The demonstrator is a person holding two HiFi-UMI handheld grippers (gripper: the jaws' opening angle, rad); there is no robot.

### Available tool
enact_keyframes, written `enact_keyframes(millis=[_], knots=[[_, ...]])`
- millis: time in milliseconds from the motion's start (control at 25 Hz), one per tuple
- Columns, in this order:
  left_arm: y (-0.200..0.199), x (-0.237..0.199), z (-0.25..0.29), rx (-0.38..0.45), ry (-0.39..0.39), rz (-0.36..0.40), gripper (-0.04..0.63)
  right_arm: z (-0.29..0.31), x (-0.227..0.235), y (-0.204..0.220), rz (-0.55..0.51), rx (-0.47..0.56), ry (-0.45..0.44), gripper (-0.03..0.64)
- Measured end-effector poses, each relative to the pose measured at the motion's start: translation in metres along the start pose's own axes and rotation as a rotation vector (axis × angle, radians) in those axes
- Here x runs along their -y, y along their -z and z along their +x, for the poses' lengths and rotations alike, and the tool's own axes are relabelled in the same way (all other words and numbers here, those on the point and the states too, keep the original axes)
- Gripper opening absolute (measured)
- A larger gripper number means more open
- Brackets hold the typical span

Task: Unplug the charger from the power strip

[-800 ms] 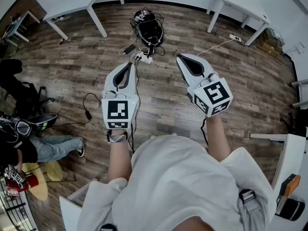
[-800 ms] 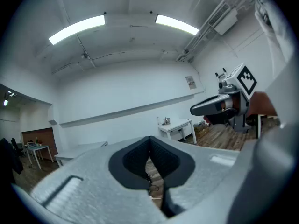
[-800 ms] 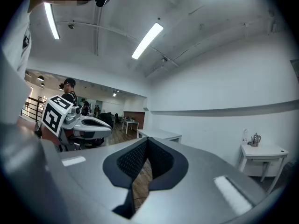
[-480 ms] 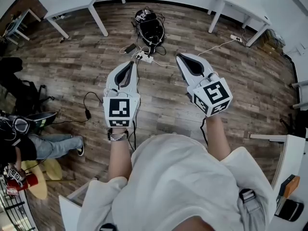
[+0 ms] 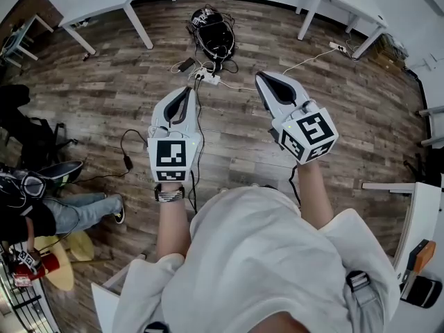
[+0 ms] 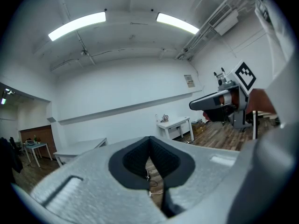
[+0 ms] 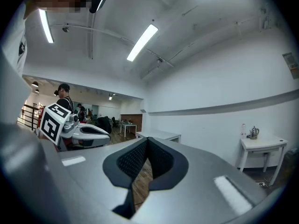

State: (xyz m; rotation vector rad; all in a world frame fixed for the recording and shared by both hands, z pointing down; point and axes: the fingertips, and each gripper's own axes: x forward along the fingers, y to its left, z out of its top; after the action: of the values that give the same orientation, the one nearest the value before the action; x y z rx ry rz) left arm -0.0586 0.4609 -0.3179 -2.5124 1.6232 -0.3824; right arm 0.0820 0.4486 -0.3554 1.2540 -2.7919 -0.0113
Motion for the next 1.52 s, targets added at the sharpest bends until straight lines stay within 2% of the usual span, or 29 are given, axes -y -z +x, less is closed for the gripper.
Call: enact_keyframes(millis=[280,640,1120,1520], knots=[[0.02,-0.011,-0.023,-0.018,0.023,-0.014,0.003,-0.001,-0.035,0.007,0.023,-0.005,0.011,0.002],[0.034,-0.019,-0.02,-0.03,0.038,-0.019,0.003,0.015,-0.041,0.015,0.027,-0.016,0.014,0.002],[0.042,-0.037,0.023,-0.049,0.022,-0.012,0.004,0.065,-0.004,0.024,0.058,-0.006,-0.01,0.002],[0.05,-0.047,0.098,-0.083,0.053,-0.021,0.003,0.113,0.062,0.04,0.097,-0.028,0.002,0.002]])
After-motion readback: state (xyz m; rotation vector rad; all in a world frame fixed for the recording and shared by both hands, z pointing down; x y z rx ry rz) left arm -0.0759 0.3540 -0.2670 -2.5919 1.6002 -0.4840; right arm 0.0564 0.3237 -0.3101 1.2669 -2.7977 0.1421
